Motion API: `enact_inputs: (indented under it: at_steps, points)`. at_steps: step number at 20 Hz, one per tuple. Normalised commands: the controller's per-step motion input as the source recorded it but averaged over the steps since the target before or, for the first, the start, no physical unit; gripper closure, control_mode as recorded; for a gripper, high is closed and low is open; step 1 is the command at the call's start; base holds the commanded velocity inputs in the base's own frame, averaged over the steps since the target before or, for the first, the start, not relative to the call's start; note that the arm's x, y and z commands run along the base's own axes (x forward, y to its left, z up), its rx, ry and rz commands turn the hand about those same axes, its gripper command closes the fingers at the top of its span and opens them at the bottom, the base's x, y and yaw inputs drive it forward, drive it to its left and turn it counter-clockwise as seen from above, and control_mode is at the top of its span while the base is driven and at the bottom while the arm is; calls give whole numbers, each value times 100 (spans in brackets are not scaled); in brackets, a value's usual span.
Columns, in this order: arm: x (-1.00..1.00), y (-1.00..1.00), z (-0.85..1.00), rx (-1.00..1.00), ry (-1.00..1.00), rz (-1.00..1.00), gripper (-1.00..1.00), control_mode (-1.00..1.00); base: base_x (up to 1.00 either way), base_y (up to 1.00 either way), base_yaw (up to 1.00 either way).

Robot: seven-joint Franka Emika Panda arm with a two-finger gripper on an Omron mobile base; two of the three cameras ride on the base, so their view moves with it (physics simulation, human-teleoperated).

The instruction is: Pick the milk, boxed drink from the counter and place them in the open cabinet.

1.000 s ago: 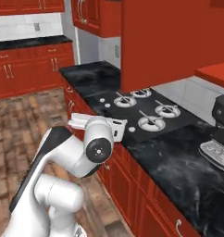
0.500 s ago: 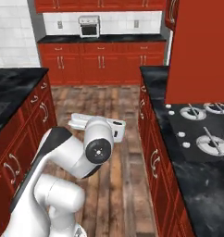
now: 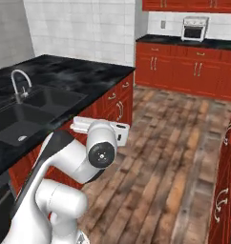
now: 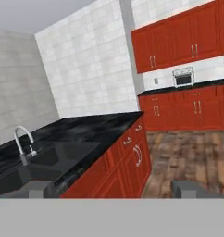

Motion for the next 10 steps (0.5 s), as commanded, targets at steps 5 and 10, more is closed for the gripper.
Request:
enact_inputs:
  at_steps: [5,10]
  points:
    - [0,0,0,0,0,0,-100,100,-41,0,71]
    - [0,0,0,0,0,0,-100,100,-26,0,71]
